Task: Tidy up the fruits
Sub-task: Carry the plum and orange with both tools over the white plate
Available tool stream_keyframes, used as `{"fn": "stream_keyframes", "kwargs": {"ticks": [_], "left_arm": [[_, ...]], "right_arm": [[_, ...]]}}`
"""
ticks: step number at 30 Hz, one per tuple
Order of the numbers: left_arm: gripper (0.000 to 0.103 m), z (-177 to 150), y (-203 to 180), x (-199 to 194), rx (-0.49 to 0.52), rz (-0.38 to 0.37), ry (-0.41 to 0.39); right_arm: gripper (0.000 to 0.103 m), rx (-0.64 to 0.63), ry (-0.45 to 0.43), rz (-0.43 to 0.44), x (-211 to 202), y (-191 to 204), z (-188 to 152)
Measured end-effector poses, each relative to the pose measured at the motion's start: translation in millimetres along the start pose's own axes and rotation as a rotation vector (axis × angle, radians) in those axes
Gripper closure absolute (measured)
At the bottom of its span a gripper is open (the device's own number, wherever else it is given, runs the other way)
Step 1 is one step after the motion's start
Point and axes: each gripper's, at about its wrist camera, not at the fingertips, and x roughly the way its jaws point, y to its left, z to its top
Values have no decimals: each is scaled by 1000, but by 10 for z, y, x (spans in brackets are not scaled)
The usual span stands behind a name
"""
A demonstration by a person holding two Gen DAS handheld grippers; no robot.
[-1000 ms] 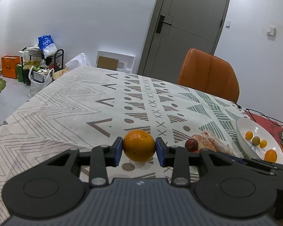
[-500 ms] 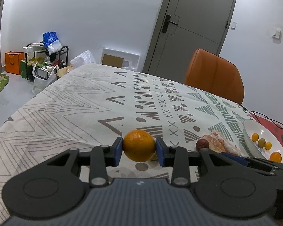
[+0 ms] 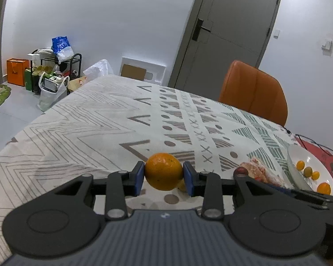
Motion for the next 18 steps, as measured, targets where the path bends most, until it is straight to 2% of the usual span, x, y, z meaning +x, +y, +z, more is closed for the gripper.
{"fn": "stream_keyframes", "kwargs": {"ticks": [18], "left_arm": [[67, -65, -730, 47, 125, -90, 14]], "right_arm": [[82, 94, -111, -66, -524, -496, -20]]}}
